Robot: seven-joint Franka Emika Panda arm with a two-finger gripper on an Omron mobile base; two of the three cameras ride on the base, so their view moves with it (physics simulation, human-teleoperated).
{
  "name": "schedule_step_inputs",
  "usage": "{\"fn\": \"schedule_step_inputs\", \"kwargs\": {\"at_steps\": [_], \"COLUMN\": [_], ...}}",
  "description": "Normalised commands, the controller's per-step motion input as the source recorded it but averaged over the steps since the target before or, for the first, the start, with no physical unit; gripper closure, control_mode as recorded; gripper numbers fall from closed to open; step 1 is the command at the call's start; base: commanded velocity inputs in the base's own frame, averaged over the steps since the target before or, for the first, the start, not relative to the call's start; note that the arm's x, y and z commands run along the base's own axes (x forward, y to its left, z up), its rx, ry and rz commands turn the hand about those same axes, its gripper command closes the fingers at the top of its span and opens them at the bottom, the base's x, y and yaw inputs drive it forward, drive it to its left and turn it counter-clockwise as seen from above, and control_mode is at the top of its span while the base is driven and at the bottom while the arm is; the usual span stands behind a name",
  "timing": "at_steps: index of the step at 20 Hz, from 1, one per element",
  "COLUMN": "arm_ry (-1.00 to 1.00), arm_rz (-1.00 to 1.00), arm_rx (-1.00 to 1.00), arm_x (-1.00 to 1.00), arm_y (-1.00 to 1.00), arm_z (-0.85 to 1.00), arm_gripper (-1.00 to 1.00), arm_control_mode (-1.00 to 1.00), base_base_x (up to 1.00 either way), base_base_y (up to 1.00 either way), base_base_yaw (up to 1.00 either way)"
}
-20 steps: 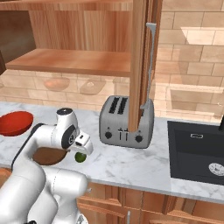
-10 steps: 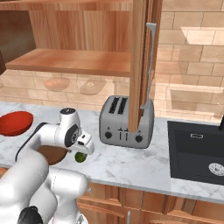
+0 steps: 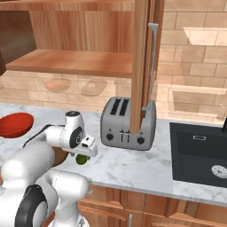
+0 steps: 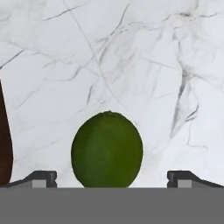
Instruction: Open the cabinet. Place the bowl and condiment on the counter. Then place the lime and garlic on the cutting board.
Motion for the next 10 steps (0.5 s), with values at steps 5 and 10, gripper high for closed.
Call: {"fn": "schedule_step_inputs", "kwargs": {"at_steps": [5,10], "arm_ry": [0.0,0.0], "arm_rz": [0.01,0.0], "arm_rx": [0.0,0.0], "arm_x": [0.0,0.0], "arm_y": [0.0,0.0], "arm_z": [-0.39,-0.38], "arm_gripper": [-1.0,-1.0], "arm_control_mode": [-1.0,-1.0], "base_base_x": [0.0,0.0], "base_base_y": [0.0,0.0], "base_base_yaw": [0.0,0.0]}}
